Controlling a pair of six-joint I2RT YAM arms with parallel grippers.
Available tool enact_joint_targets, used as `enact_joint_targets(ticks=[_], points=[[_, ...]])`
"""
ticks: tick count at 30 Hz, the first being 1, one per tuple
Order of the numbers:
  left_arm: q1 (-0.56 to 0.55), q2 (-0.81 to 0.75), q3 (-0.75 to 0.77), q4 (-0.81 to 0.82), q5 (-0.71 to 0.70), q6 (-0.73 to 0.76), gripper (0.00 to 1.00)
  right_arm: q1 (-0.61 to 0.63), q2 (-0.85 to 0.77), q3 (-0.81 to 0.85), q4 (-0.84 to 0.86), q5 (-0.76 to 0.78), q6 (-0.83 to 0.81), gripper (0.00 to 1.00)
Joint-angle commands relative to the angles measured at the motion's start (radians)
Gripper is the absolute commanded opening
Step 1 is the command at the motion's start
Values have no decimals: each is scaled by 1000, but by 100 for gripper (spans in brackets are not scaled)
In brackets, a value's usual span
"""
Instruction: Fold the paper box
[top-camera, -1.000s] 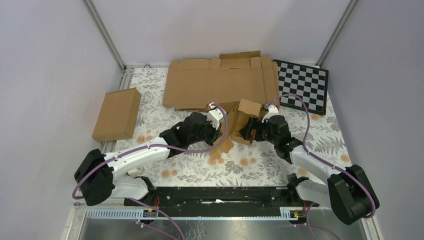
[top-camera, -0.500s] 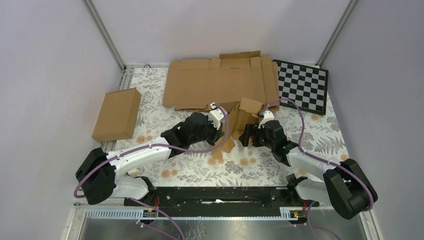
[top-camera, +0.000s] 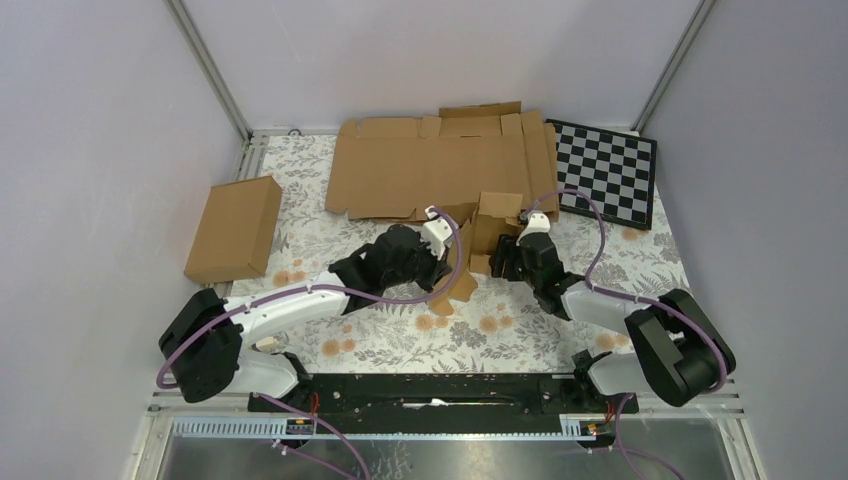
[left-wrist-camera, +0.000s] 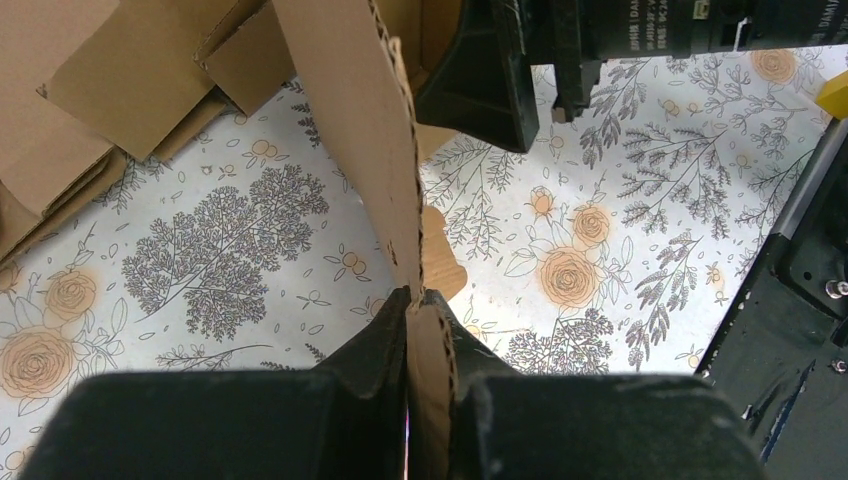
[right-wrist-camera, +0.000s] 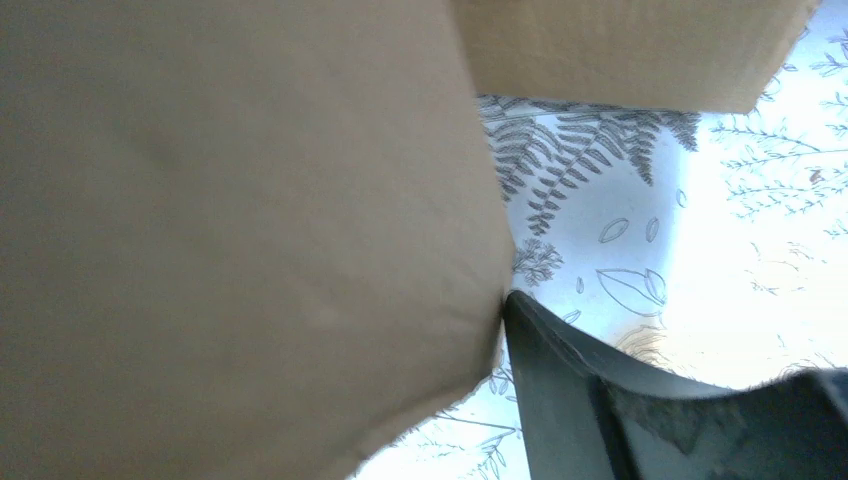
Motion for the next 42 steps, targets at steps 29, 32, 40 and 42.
enact_joint_targets(ticks=[29,32,40,42], points=[[2,53,43,61,-11,-91,6,144,436,357,-396,515,107,96],[3,45,36,64,-21,-112,6,161,450,376,-453,557,129,83],[4,28,22,67,-36,-122,7,178,481,355,-524,502,243,73],[3,27,18,69,-37,-125,7,177,494,340,-517,466,271,73]])
